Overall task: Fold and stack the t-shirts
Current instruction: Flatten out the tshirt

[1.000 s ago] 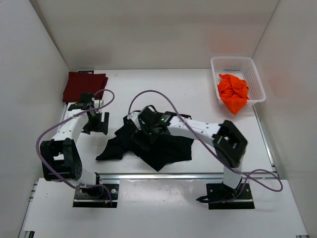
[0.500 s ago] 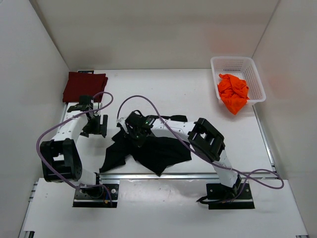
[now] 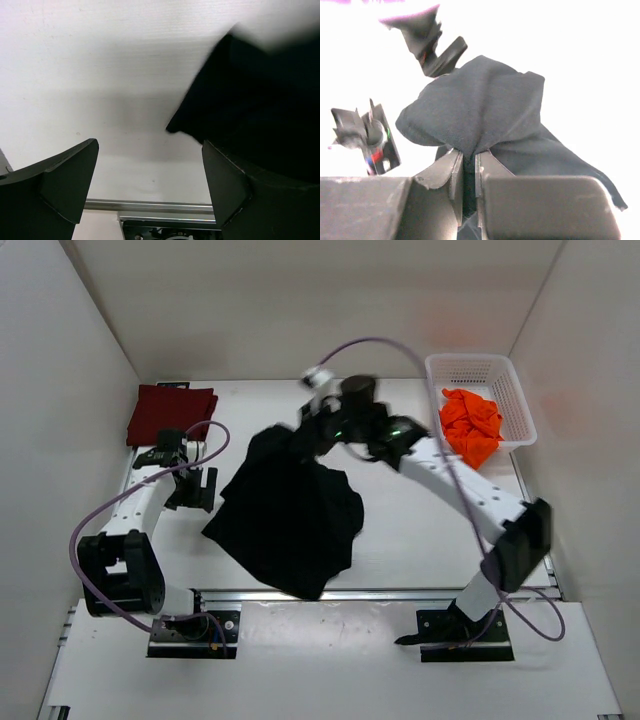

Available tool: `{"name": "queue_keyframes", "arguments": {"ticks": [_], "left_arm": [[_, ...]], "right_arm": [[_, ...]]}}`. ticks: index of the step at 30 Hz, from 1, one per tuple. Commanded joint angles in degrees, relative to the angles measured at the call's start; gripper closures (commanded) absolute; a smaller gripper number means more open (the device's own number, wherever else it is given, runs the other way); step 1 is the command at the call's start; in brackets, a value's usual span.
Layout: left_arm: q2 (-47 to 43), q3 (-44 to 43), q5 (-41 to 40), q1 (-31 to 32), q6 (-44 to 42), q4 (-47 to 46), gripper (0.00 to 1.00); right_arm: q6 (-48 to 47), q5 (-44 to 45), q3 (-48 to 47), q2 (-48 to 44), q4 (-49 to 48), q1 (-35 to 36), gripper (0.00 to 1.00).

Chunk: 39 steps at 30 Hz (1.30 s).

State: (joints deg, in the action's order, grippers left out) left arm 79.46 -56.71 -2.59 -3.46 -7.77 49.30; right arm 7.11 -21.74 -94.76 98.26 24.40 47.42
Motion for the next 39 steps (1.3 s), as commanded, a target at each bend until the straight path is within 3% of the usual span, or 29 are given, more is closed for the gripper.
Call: {"name": "queue_keyframes", "arguments": {"ticks": [1,2,4,5,6,7,10,12,15,18,21,23,27,30,33,36,37,38,39], "left_arm": [[0.51,-4.45,-0.31,0.56,-1.45,-0.96,0.04],[1.48,-5.60,-0.57,0.65,-1.63,-0.96,0.04],[4.98,-10.59,0.13,1.09,-1.81,-0.61,0.04],[6.83,-13.49,1.00,1.18,-1.90,0.26,0.05],[7.80,-14.91,1.70,2.14,-2.16,0.27,0.05],[9.21,-17.71,2.32,2.75,-1.90,1.32,0.05],[10.89,-21.33,4.60,5.30,-2.16,2.90,0.05],[9.58,-19.68,6.36,6.18,-2.77,2.74,0.05],[6.95,-14.07,8.57,8.37,-3.57,1.77,0.04],[5.62,-8.53,10.23,11.11,-4.27,1.76,0.03],[6.41,-4.31,10.86,14.88,-4.45,1.59,0.03],[6.84,-2.11,3.07,17.86,-3.22,-0.25,0.02],[9.74,0.10,-1.36,19.55,-2.16,-3.23,0.02],[11.76,0.89,-3.47,20.16,-1.63,-5.26,0.06],[13.87,1.07,-2.08,21.48,-1.90,-6.75,0.20],[16.86,0.46,0.90,21.66,-1.20,-6.67,0.42],[18.52,-0.76,2.05,21.57,-1.19,-6.24,0.54],[20.02,-1.64,2.32,21.48,-1.02,-5.97,0.75],[20.81,-1.83,2.24,21.22,-0.67,-6.58,0.83]], "right_arm": [[11.14,-1.56,7.11,-8.25,-11.21,-15.19,1.00],[14.82,-1.21,7.92,-8.17,-11.48,-17.77,1.00],[16.88,-0.50,8.54,-4.77,-9.56,-27.69,0.74],[15.92,-0.41,6.10,-1.26,-6.07,-31.04,0.46],[14.87,-0.24,3.56,0.86,-3.08,-32.11,0.25],[13.12,0.63,-3.87,5.76,5.05,-33.26,0.14],[7.15,8.16,-21.55,14.22,22.74,-31.44,0.01],[4.33,15.01,-23.01,13.81,26.30,-26.26,0.01],[2.46,20.85,-11.18,6.26,23.68,-21.24,0.01],[7.20,16.21,11.36,-7.33,14.39,-20.08,0.01],[12.83,13.39,26.16,-16.84,10.06,-18.51,0.01],[15.98,13.48,30.57,-18.80,10.39,-16.76,0.01],[21.00,13.13,34.72,-16.88,14.17,-11.31,0.01],[24.61,11.47,37.35,-15.56,10.43,-8.49,0.01],[26.64,7.07,37.64,-12.93,5.67,-8.13,0.00],[25.94,3.21,34.57,-6.27,6.70,-9.09,0.01],[25.58,2.84,33.69,-4.24,8.02,-9.01,0.02],[25.49,2.49,33.15,-2.82,7.77,-8.84,0.08],[24.80,2.14,33.58,-2.72,7.68,-8.92,0.20]]}}
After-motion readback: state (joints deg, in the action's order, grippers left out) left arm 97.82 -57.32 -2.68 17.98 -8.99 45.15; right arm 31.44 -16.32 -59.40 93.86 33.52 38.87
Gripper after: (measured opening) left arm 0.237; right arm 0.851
